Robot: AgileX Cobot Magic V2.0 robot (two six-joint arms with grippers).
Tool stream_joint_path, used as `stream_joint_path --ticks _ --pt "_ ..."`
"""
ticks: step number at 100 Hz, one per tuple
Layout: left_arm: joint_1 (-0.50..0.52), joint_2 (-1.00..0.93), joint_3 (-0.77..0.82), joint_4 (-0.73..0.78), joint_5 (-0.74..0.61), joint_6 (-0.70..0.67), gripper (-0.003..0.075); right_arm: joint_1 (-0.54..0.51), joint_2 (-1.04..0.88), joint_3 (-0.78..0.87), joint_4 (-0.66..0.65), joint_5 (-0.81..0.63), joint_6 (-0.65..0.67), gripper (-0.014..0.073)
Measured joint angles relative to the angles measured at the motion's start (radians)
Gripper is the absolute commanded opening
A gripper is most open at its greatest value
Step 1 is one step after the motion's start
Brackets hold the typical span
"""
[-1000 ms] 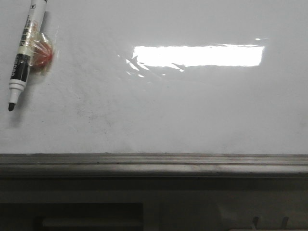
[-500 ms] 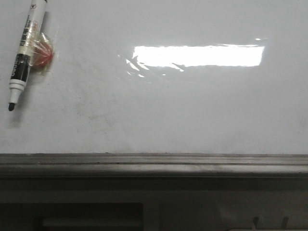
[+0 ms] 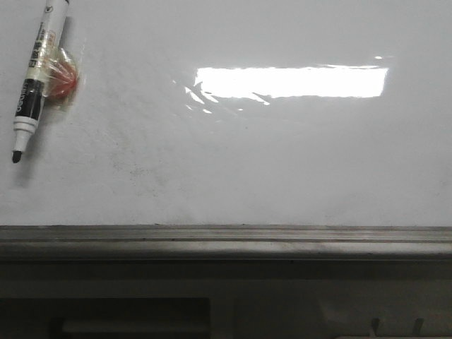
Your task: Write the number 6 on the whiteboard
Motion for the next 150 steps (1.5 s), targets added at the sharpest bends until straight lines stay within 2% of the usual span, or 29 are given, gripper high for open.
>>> stream_joint_path --ticks 12,27,54,61,70,84,106,114,120,124,130,135,140,146,150 --pt "0.0 0.0 0.0 -0.05 -0.002 0.0 -0.002 0.0 0.0 0.0 0.023 -0.015 0.0 -0.0065" --pt "0.0 0.0 0.0 -0.2 -0.002 0.0 -0.002 0.0 0.0 0.0 0.138 -0.033 0.0 -0.0065" --pt "0.0 0.0 0.0 -0.678 -0.023 0.0 -0.002 0.0 0.0 0.0 0.509 -0.075 0.0 -0.0064" --pt "0.0 0.0 0.0 -0.762 -0.02 0.0 -0.002 0.0 0.0 0.0 0.593 -0.072 0.0 -0.0064" --pt "0.0 0.0 -0.005 -0.782 0.03 0.0 -0.002 0.0 0.0 -0.005 0.626 -0.008 0.0 -0.0048" --pt "0.0 0.029 -0.067 -0.705 0.212 0.032 -0.002 0.0 0.041 -0.088 0.581 0.155 0.0 -0.0046" --pt "0.0 0.258 -0.293 -0.629 0.447 0.244 -0.002 0.0 0.32 -0.292 0.532 0.345 0.0 -0.0046" --pt "-0.015 0.342 -0.338 -0.628 0.472 0.279 -0.0019 0.0 0.418 -0.347 0.53 0.381 0.0 -0.0041" --pt "-0.041 0.389 -0.357 -0.639 0.474 0.307 -0.0011 0.0 0.483 -0.382 0.528 0.408 0.0 -0.0002" --pt "-0.063 0.421 -0.367 -0.647 0.475 0.335 0.0018 0.0 0.513 -0.398 0.528 0.422 0.0 0.005" --pt "-0.095 0.459 -0.377 -0.676 0.477 0.379 0.0093 0.0 0.554 -0.419 0.528 0.443 0.0 0.0195" --pt "-0.123 0.49 -0.379 -0.714 0.477 0.42 0.0192 0.0 0.574 -0.427 0.528 0.456 0.0 0.033" --pt "-0.151 0.525 -0.379 -0.76 0.477 0.465 0.0324 0.0 0.587 -0.43 0.528 0.46 0.0 0.0456" --pt "-0.176 0.559 -0.379 -0.814 0.473 0.506 0.0435 0.0 0.593 -0.43 0.528 0.467 0.0 0.0514" --pt "-0.192 0.585 -0.379 -0.855 0.465 0.539 0.0483 0.0 0.594 -0.43 0.528 0.469 0.0 0.0514"
